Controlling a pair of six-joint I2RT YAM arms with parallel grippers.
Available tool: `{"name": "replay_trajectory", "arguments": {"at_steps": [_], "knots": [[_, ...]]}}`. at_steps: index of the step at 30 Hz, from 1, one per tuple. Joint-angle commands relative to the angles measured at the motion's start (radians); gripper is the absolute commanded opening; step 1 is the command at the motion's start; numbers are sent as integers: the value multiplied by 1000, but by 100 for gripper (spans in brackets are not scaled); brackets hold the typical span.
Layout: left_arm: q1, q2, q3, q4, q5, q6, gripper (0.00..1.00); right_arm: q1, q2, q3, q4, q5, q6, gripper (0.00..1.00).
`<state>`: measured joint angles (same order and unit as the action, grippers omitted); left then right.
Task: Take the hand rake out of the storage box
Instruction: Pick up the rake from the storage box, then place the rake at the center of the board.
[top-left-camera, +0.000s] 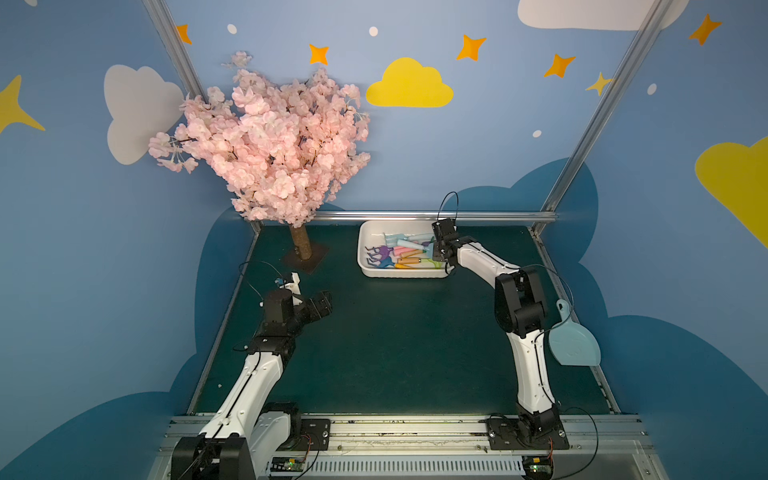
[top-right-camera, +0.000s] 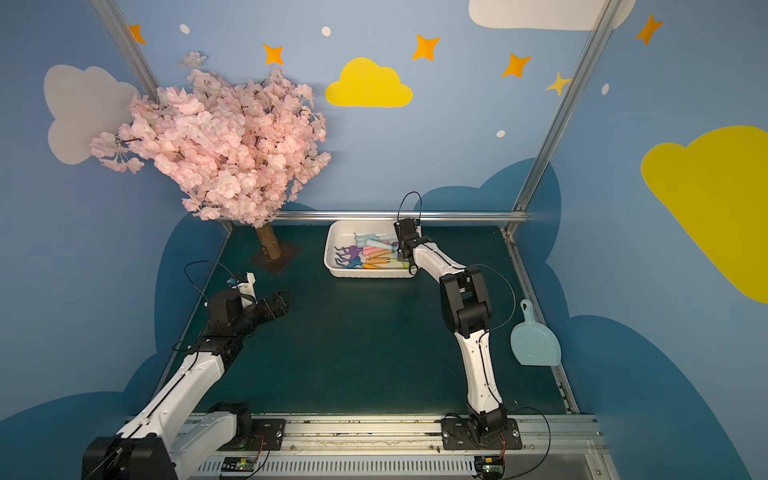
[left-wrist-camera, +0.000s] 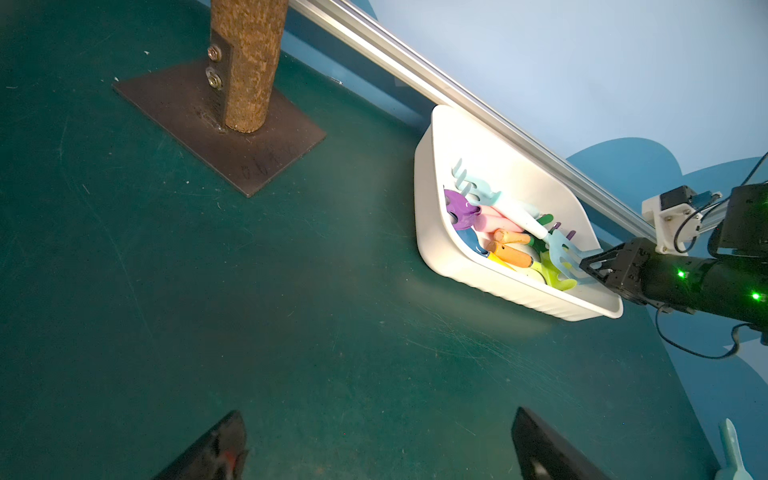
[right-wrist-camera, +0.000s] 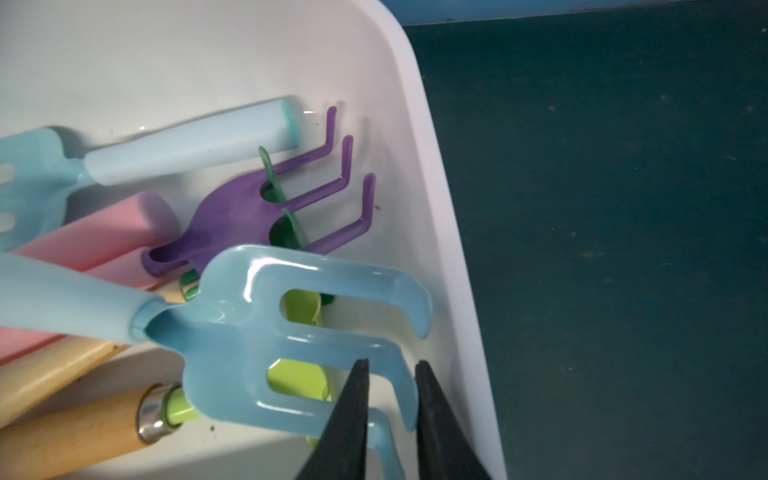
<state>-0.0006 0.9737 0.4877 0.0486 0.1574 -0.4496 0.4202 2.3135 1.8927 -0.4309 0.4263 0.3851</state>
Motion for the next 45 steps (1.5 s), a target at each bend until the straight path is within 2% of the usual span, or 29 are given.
{"name": "replay_trajectory", "arguments": {"at_steps": [1,5,10,16,20,26,29,31,33,36,40,43,45], "knots": [[-2,4,-5,16,3,4,100,-6,26,55,-12,4,6,12],[-1,20,3,16,9,3,100,-3,31,78,-20,-8,-3,0],[-2,25,15,5,25,3,100,1,-2,79,-14,-14,-26,0],[0,-20,19,-1,57,9,100,-6,-90,49,-4,-85,-65,0],[1,-57,18,-4,69,5,100,-7,-209,-49,19,-129,-90,0],[-21,-90,19,11,160,13,100,-3,-428,-274,27,-235,-152,0],[-70,-92,25,16,166,47,100,-3,-545,-415,16,-311,-170,0],[-117,-88,35,14,166,77,100,-3,-614,-504,10,-440,-219,0],[-177,-81,38,31,161,117,100,-5,-676,-593,9,-637,-325,0],[-243,-76,32,60,164,157,100,0,-721,-746,121,-809,-395,0],[-304,-64,32,60,156,205,100,40,-680,-812,147,-872,-471,0],[-368,10,74,15,90,262,100,60,-596,-761,100,-921,-512,0],[-419,70,113,-28,43,295,100,65,-539,-713,60,-899,-505,0]]}}
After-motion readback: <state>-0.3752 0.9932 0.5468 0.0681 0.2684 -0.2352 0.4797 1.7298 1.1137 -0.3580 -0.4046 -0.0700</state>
